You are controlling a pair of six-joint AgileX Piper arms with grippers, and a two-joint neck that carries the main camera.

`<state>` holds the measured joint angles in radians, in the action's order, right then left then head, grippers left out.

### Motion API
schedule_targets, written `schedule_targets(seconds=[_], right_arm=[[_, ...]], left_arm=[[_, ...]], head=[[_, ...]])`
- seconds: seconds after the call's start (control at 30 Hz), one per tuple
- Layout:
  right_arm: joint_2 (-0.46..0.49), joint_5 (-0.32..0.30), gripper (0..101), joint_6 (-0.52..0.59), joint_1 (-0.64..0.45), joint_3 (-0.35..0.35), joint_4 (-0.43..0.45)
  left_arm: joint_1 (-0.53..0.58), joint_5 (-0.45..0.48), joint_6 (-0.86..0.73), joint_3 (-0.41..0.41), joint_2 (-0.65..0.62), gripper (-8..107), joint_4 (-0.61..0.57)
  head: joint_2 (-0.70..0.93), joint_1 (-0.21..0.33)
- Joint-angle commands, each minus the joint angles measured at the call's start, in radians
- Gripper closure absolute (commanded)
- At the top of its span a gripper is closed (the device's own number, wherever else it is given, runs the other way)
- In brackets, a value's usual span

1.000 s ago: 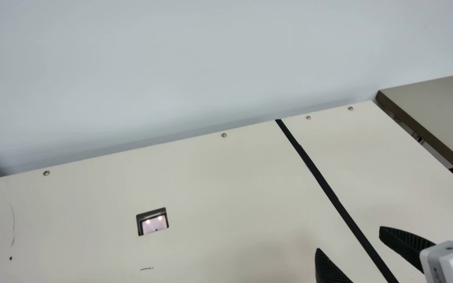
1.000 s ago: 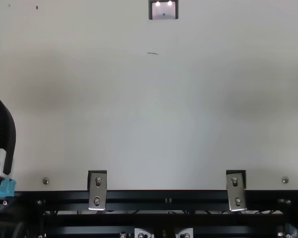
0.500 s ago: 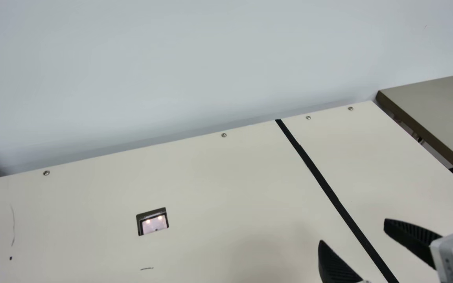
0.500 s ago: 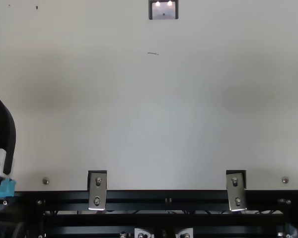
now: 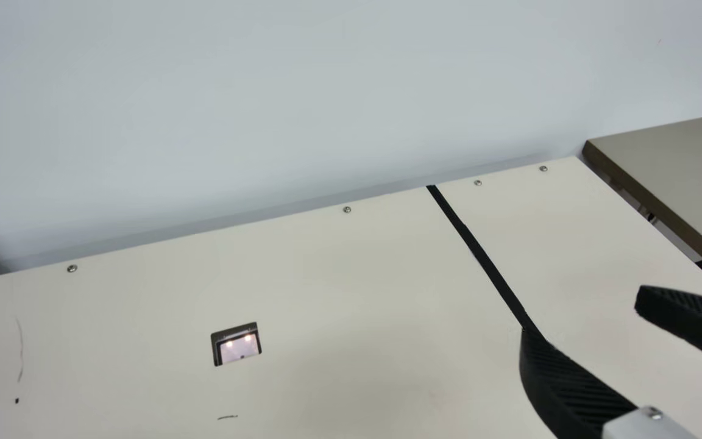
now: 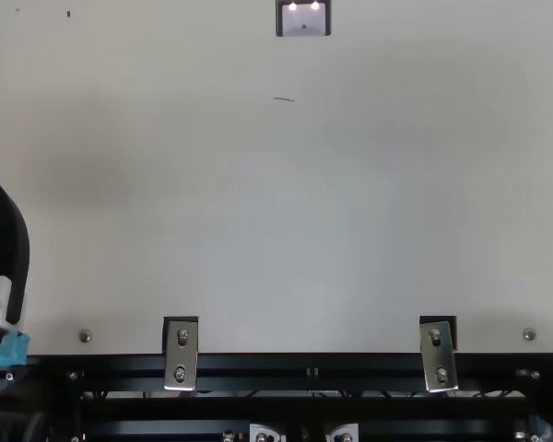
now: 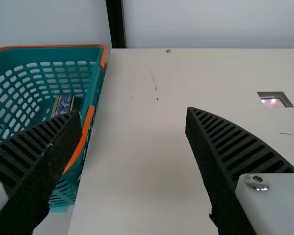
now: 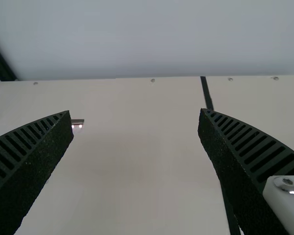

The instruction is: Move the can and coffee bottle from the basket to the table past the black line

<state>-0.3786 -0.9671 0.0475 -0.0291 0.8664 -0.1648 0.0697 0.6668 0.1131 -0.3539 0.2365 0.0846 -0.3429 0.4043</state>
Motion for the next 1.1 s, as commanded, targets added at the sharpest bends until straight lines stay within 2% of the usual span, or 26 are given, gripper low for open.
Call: schedule_targets(seconds=[0.0, 0.23, 0.7, 0.87, 1.07], right_arm=[[-0.010, -0.086, 0, -0.015, 0.001, 0.080, -0.030], [-0.028, -0.250, 0, -0.084, 0.019, 0.195, -0.122], [-0.009, -0.253, 0, -0.302, 0.215, 0.196, -0.212], [0.008, -0.253, 0, -0.348, 0.266, 0.207, -0.243], [0.011, -0.254, 0, -0.358, 0.266, 0.207, -0.248]], left_arm=[[0.000, 0.000, 0.000, 0.000, 0.000, 9, 0.000], [0.000, 0.000, 0.000, 0.000, 0.000, 9, 0.000], [0.000, 0.000, 0.000, 0.000, 0.000, 9, 0.000], [0.000, 0.000, 0.000, 0.000, 0.000, 9, 0.000], [0.000, 0.000, 0.000, 0.000, 0.000, 9, 0.000]], head=[[0.001, 0.026], [0.001, 0.026], [0.001, 0.026], [0.001, 0.026], [0.001, 0.026]])
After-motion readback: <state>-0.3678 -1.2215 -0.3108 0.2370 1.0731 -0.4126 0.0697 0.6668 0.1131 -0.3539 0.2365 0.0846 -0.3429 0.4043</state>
